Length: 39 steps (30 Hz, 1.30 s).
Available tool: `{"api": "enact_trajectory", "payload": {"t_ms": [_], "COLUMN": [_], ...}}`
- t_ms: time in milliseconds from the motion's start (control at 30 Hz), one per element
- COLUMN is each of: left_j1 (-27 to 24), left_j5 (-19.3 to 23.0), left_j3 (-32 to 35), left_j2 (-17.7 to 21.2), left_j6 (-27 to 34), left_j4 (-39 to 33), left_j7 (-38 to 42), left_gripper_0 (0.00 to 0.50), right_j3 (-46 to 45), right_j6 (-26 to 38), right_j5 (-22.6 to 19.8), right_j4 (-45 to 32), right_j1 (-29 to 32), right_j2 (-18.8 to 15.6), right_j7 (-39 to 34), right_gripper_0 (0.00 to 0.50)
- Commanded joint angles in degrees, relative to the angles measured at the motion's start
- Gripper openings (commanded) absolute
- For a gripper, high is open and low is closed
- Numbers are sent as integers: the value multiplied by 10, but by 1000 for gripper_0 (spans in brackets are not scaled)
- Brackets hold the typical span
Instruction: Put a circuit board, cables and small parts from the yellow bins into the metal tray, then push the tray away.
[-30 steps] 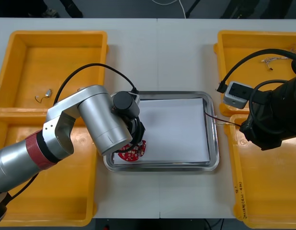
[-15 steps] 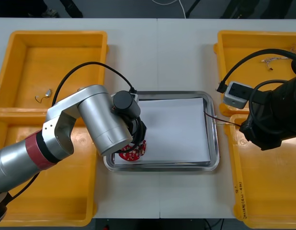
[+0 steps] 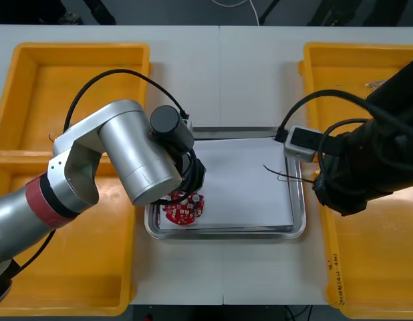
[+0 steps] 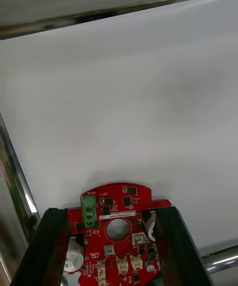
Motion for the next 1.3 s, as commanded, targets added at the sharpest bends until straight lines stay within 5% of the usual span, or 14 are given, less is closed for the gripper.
{"api": "enact_trajectory", "payload": {"t_ms": [33,333,700,933,1300], "left_j1": [-55,-90,-120,-122,-121], "left_j5": [21,97,164,220,271], "left_j3": [28,101,166,222,266], "left_j2": [-10,16,68,121,193], "left_j6": [36,107,181,197,205], "left_j4": [-23,-28,-29,-29,6], "left_j7": [17,16,7,-3,-64], "left_gripper_0": [500,500,500,500,500], "right_j3": [71,164,186,229,258], "right_j6": [2,2,2,-3,-71], "right_j5": [38,111,123,191,196], "right_j4": [-14,-11,68,87,174], "right_j1": [-46,-59,-59,-57,-57], "right_j2": [28,78,122,125,129], "right_j7": [-5,6,29,39,46], "right_gripper_0": [0,0,0,0,0]}}
